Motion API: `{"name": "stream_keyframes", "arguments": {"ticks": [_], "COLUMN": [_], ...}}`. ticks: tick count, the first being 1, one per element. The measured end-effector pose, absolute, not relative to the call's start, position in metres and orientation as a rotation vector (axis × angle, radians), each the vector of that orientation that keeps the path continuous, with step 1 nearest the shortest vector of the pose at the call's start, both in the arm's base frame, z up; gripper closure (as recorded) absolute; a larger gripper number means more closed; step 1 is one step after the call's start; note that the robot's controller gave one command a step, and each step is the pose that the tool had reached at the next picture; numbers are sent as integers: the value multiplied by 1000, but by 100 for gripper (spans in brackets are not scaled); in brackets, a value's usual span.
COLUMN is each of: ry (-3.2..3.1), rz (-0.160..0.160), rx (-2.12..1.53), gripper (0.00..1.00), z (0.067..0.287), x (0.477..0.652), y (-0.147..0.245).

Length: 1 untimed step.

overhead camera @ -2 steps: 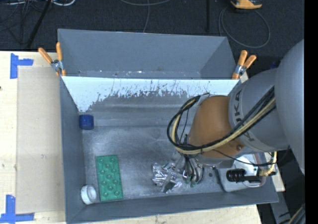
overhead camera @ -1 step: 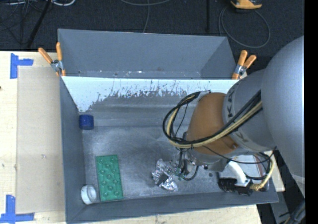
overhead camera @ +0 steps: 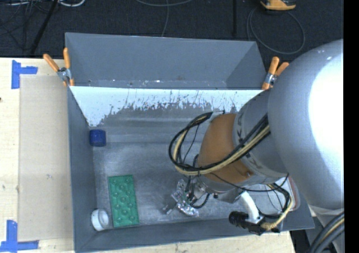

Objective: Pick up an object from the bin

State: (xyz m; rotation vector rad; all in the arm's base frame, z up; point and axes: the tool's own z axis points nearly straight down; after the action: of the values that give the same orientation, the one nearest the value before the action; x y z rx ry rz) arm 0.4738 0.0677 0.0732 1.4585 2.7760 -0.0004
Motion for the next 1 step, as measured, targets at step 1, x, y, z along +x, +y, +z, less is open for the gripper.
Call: {"name": "stream_keyframes", "arguments": {"ticks": [1], "ry": [2803], "rz": [11], "rx": [1421], "gripper": [0], "z": [73], "x": [477], "y": [41]}}
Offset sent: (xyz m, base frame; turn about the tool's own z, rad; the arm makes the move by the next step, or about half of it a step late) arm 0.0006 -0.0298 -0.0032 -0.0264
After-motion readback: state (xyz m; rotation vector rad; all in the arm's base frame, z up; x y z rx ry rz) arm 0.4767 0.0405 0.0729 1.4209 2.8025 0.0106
